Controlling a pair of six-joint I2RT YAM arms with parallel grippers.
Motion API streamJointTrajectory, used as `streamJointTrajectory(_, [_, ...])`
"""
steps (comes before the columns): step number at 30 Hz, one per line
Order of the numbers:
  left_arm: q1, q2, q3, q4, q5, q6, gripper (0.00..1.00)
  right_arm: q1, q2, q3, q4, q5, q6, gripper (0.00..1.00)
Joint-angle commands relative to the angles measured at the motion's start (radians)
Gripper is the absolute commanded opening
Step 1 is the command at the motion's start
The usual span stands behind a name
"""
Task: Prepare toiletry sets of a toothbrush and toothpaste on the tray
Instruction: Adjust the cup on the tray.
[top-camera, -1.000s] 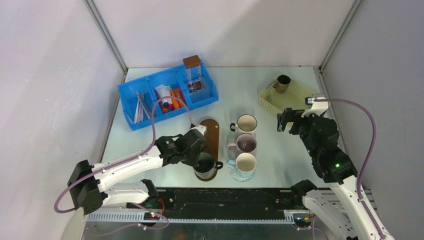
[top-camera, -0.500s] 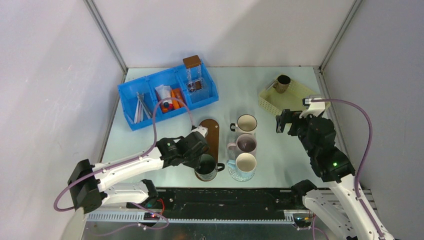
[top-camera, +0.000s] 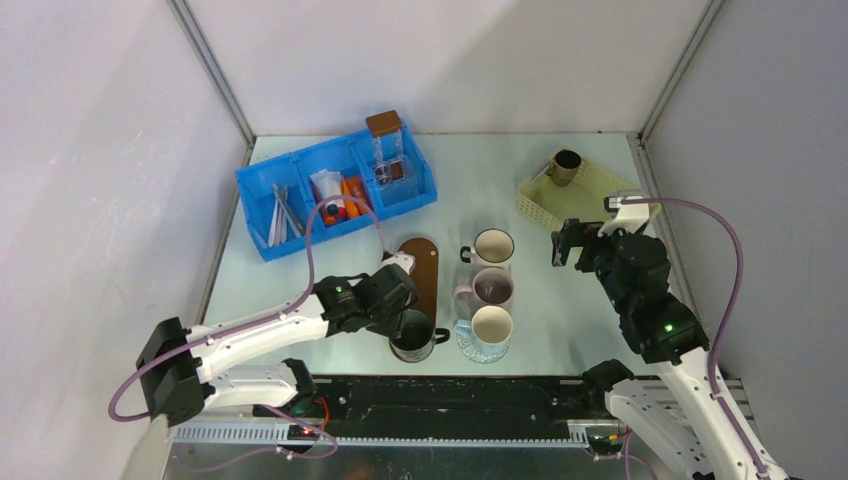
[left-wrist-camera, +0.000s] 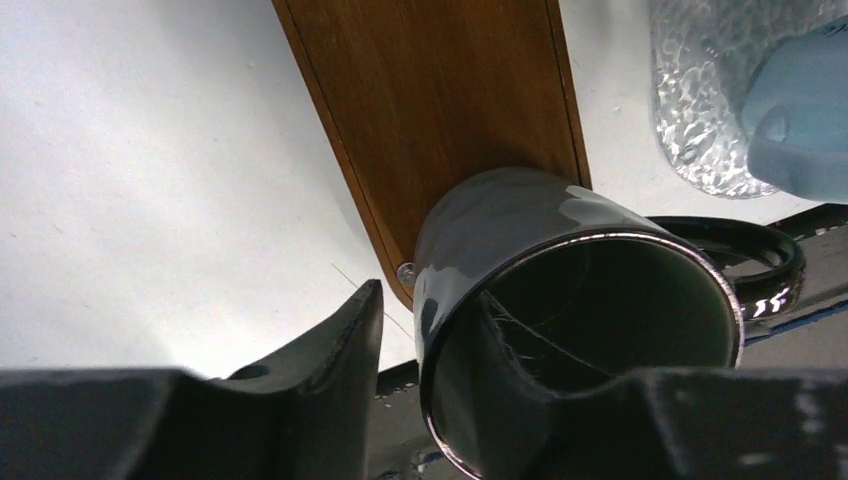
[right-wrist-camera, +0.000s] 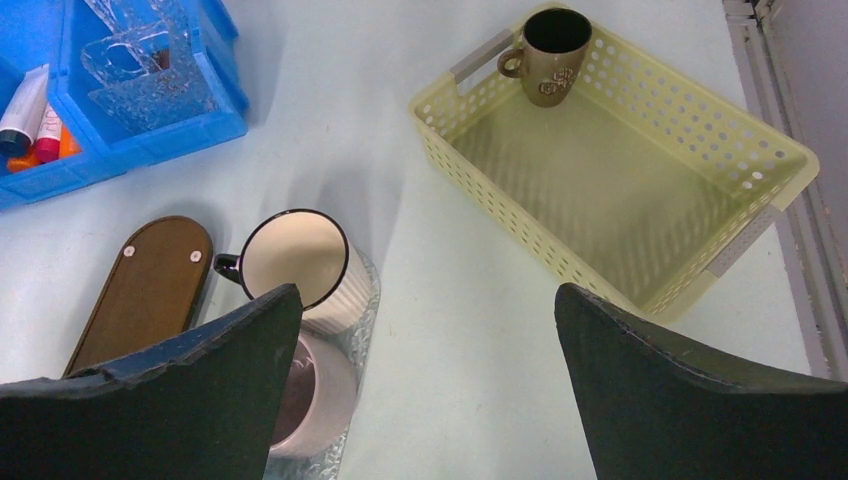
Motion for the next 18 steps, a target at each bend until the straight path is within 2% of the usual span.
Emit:
streamJointTrajectory(1, [-0.003,-0.011,0.033,-0.002,-0.034,-0.012,0.49,-0.005,0.001,-0.004,0.034,-0.002,-0.001,1.0])
streamJointTrajectory(5, [-0.003,-0.028,0.08,-0.037,-0.058,0.001,0.66,-0.006,-0.001,-0.004,0.038,-0.003,-0.006,1.0])
streamJointTrajectory(12, [0.038,-0.036,0.237,-0.11,-0.12,0.059,0.9,-0.007,-0.021,-0.004,0.037,0.016,-0.025,1.0])
streamJointTrajectory(14, [0.078,-0.025,0.286,-0.116,-0.127,0.076,0.95,-0.006,-0.027,-0.004,0.035,0.021,-0.03,1.0])
streamJointTrajectory(18, [0.179,0.029,0.387,-0.107,-0.144,0.115,0.97,-0.006,-0.036,-0.004,0.033,0.028,-0.031,1.0])
